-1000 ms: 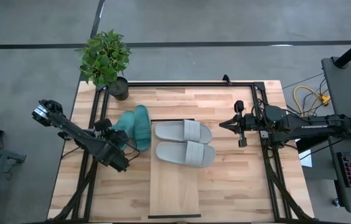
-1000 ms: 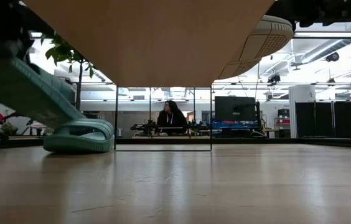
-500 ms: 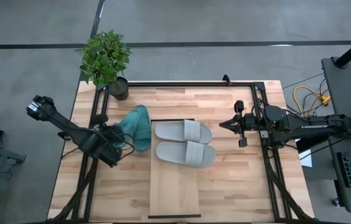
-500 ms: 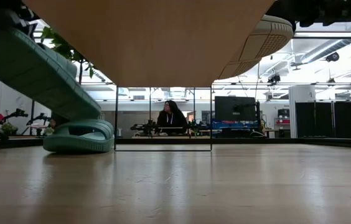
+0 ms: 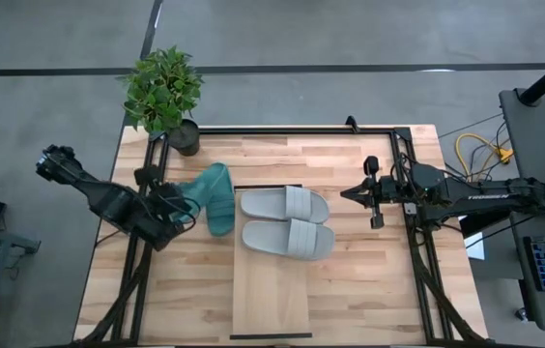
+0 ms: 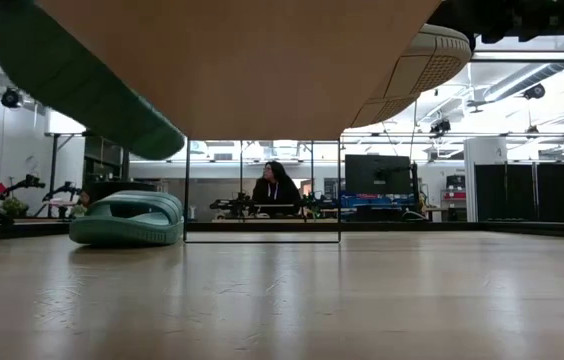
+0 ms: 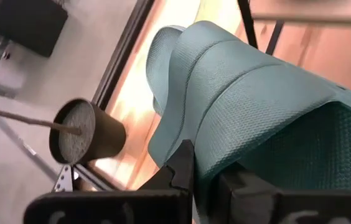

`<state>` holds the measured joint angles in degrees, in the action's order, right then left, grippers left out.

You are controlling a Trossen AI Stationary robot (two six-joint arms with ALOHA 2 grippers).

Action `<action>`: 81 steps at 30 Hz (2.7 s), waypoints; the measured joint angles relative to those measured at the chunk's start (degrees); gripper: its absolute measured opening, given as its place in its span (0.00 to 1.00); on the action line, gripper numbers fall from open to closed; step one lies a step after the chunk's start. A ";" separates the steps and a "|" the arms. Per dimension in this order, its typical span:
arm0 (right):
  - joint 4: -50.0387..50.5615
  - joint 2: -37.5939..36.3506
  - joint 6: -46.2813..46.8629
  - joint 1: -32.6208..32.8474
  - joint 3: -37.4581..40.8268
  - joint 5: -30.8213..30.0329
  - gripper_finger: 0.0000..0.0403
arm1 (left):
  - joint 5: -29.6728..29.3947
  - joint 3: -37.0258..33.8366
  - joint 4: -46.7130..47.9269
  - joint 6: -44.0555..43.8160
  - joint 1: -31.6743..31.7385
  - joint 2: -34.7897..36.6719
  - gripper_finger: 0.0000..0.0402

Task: Pick and place slides into the shelf
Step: Put the left green slipper on the shelf

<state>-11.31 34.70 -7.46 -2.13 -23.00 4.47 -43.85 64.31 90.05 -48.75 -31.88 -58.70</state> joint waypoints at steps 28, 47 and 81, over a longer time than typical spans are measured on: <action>-7.66 0.00 -7.94 1.09 0.00 0.46 0.03 | -12.80 8.81 -34.22 50.22 -0.02 -0.96 0.00; -0.59 8.08 -33.20 10.03 -13.18 -1.60 0.43 | 0.24 7.84 -55.88 63.21 -0.07 -3.54 0.00; 15.31 36.96 -40.60 10.01 -41.46 -6.80 0.41 | 2.03 7.74 -62.16 67.53 -0.07 -5.51 0.00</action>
<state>4.00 71.66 -48.07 7.88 -64.46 -2.33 -41.82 72.05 27.89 18.78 -31.94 -64.21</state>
